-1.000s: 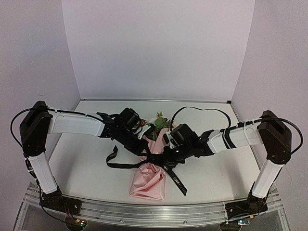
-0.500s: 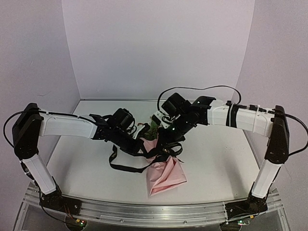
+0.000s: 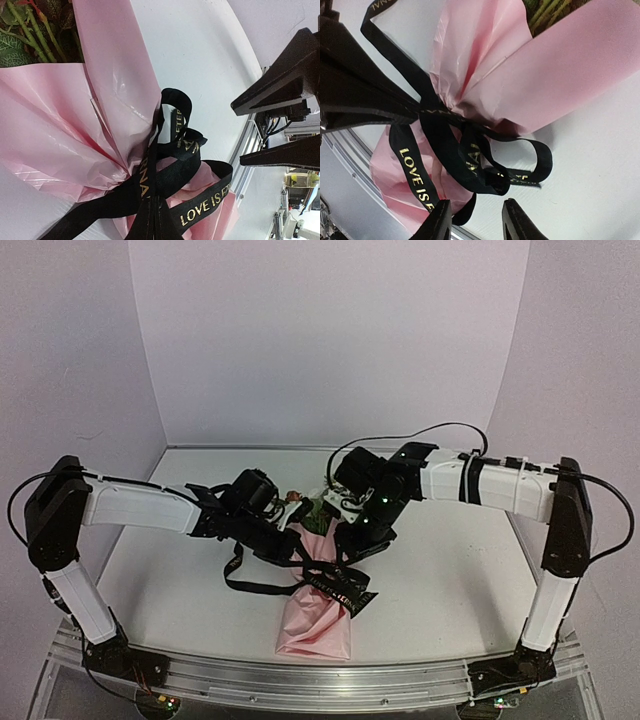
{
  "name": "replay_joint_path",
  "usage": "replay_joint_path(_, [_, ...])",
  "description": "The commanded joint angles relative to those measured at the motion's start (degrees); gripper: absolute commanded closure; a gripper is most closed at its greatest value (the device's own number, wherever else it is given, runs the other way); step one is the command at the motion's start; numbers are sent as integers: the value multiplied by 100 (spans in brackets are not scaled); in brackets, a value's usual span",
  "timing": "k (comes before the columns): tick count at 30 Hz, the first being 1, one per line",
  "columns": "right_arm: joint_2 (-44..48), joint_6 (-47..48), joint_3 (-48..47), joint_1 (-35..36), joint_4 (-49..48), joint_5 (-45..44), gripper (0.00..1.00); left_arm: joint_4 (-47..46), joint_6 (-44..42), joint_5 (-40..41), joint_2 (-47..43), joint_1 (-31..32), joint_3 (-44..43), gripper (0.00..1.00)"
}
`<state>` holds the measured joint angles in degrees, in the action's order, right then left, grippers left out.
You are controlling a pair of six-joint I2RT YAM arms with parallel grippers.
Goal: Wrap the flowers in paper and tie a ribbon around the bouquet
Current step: Cross the half-tied ribbon over the folded bouquet.
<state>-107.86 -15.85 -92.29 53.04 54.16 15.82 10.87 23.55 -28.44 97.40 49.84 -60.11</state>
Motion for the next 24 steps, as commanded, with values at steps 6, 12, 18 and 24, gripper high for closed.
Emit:
replay_joint_path(6, [1402, -197, 1839, 184, -1158, -128, 40, -99, -49, -40, -160, 37, 221, 100])
replay_joint_path(12, [1315, -315, 2238, 584, -1852, -77, 38, -106, 6, -48, -169, 40, 271, 100])
replay_joint_path(18, [1029, -621, 2237, 766, -2238, -90, 44, -37, 135, 49, -193, 35, 303, 100])
replay_joint_path(24, [1055, -794, 2409, 822, -2310, -102, 54, -12, 369, 213, -331, 35, 463, 100])
